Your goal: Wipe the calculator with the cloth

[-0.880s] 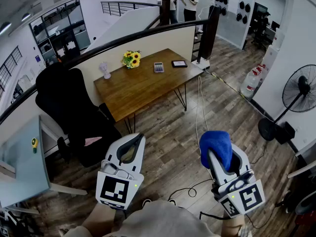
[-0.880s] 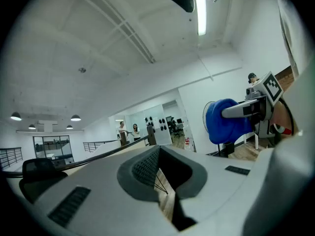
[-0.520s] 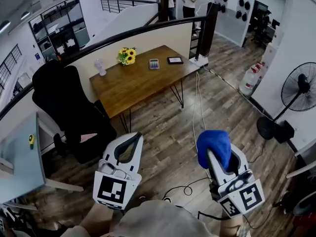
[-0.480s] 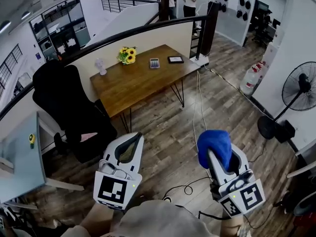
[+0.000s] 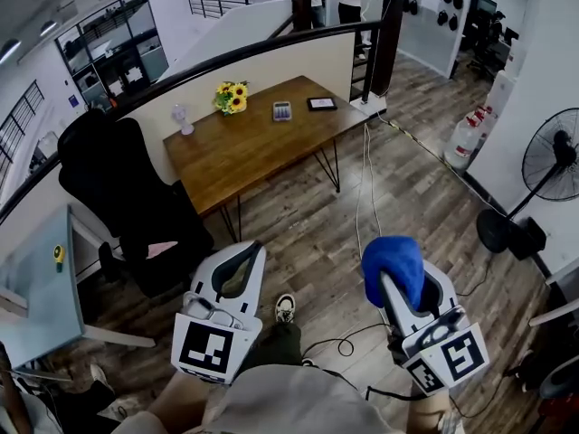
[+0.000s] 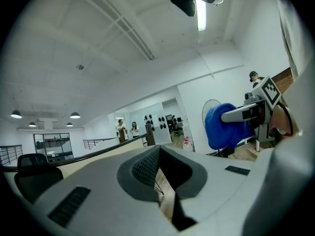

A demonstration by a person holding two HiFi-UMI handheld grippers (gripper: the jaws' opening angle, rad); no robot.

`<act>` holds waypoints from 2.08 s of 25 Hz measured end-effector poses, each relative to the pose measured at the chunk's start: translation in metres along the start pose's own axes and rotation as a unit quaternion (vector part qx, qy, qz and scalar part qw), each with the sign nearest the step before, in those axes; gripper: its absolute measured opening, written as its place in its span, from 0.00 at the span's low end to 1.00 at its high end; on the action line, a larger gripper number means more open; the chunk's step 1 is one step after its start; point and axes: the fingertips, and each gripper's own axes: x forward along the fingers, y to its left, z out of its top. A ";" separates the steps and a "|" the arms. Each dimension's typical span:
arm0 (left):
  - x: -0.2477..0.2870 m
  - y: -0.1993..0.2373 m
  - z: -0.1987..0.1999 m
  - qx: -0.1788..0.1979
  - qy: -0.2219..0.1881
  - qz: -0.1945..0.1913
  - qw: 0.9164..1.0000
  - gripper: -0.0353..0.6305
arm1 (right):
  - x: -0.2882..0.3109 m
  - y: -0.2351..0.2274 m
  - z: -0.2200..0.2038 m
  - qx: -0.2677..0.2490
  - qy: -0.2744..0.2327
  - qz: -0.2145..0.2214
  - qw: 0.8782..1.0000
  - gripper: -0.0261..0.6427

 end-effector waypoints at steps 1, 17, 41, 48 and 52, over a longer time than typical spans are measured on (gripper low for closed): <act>0.004 0.002 0.000 -0.008 -0.005 0.002 1.000 0.06 | 0.004 -0.004 -0.002 -0.001 0.000 0.000 1.000 0.25; 0.135 0.094 -0.038 -0.032 -0.006 0.016 0.999 0.28 | 0.147 -0.082 -0.025 0.004 0.028 0.000 1.000 0.26; 0.327 0.316 -0.065 -0.017 0.001 0.070 0.997 0.10 | 0.442 -0.169 -0.023 0.007 0.041 0.031 0.999 0.26; 0.362 0.334 -0.077 -0.021 0.007 0.076 0.997 0.08 | 0.479 -0.198 -0.040 0.012 0.050 0.041 0.998 0.26; 0.397 0.341 -0.083 -0.018 0.010 0.080 0.997 0.07 | 0.509 -0.227 -0.049 0.018 0.053 0.051 0.997 0.26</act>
